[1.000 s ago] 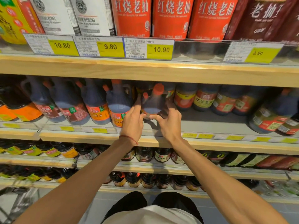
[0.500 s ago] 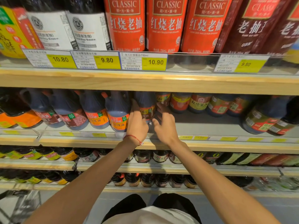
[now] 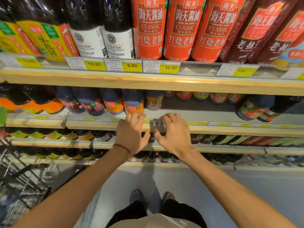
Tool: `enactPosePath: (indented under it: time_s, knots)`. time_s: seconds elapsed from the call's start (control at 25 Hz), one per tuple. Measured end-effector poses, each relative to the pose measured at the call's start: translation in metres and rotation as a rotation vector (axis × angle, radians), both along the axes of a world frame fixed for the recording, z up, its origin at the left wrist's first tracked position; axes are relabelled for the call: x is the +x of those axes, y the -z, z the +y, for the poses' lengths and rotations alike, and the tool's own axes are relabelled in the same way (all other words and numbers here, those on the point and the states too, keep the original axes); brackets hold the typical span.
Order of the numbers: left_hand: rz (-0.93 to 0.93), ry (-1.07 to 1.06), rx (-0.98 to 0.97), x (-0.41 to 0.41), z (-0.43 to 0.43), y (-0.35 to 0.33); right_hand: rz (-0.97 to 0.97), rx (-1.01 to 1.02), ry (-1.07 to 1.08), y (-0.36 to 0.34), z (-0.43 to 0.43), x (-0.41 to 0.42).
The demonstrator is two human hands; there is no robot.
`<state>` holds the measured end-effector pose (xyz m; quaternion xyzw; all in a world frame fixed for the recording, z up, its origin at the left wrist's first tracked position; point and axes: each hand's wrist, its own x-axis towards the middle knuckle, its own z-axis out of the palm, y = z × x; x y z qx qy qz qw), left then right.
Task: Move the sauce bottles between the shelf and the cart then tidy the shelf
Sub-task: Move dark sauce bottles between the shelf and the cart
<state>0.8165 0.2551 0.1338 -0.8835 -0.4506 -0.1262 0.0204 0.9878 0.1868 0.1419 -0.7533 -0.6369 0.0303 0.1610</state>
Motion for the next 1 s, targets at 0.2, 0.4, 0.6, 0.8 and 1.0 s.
enactPosePath:
  time_s: [0.2, 0.4, 0.6, 0.8, 1.0]
  knots:
    - [0.13, -0.204, -0.131, -0.055, -0.052, 0.008, -0.077, -0.023, -0.217, 0.004, -0.035, -0.04]
    - [0.126, -0.481, -0.142, -0.121, -0.151, 0.013, -0.1, -0.06, -0.496, 0.015, -0.078, -0.09]
    - [0.129, -0.738, -0.165, -0.187, -0.25, 0.01, -0.164, -0.095, -0.753, 0.021, -0.116, -0.164]
    - [0.115, -0.974, -0.158, -0.26, -0.321, 0.012, -0.059, 0.007, -0.927, 0.021, -0.148, -0.255]
    - [0.055, -1.137, -0.179, -0.342, -0.37, 0.025, 0.127, 0.106, -0.966, 0.032, -0.164, -0.364]
